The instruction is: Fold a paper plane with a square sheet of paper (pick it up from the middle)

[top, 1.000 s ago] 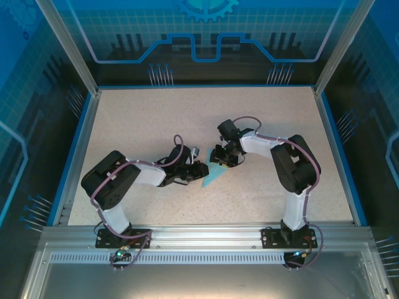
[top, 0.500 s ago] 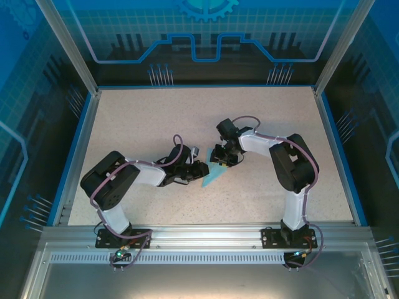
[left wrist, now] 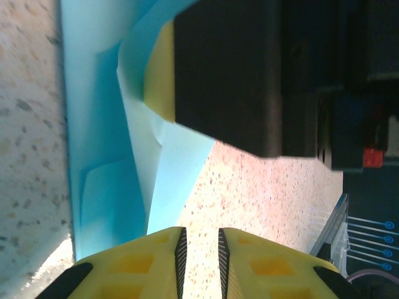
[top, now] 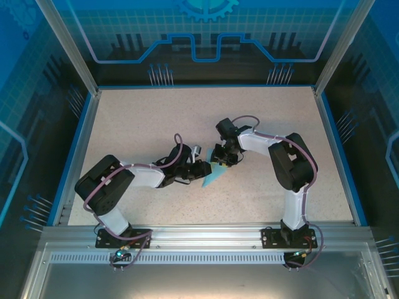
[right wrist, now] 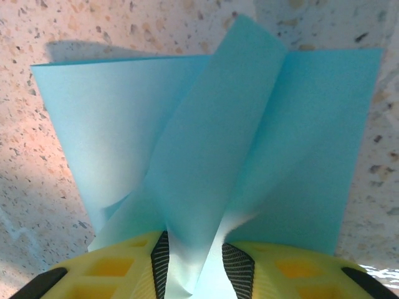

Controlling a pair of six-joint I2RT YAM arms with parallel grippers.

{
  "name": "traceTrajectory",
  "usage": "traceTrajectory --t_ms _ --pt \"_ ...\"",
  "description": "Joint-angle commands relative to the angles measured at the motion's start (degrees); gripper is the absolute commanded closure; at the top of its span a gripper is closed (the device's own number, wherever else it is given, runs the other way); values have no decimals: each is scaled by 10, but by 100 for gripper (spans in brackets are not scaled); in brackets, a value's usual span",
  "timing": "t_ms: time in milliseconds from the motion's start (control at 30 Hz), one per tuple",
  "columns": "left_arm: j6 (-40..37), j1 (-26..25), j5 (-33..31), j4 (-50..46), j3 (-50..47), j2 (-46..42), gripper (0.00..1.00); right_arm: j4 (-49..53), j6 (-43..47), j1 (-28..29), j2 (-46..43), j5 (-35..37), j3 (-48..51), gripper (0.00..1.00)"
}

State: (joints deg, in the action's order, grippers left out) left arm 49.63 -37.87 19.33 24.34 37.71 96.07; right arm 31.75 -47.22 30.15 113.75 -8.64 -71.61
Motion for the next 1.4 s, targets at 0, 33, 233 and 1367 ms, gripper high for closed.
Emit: traceTrajectory --t_ms 0,33,233,1367 --pt "-1 -14 10 -31 -7 -24 74 65 -11 -4 102 132 51 64" --pt "-4 -17 10 -39 -7 -26 74 64 -12 -4 102 131 51 64" --pt "-12 -25 1 -65 -5 -26 73 64 -13 -4 101 131 50 63" --pt "13 -25 -67 -130 -17 -5 84 68 -16 -1 134 143 46 52"
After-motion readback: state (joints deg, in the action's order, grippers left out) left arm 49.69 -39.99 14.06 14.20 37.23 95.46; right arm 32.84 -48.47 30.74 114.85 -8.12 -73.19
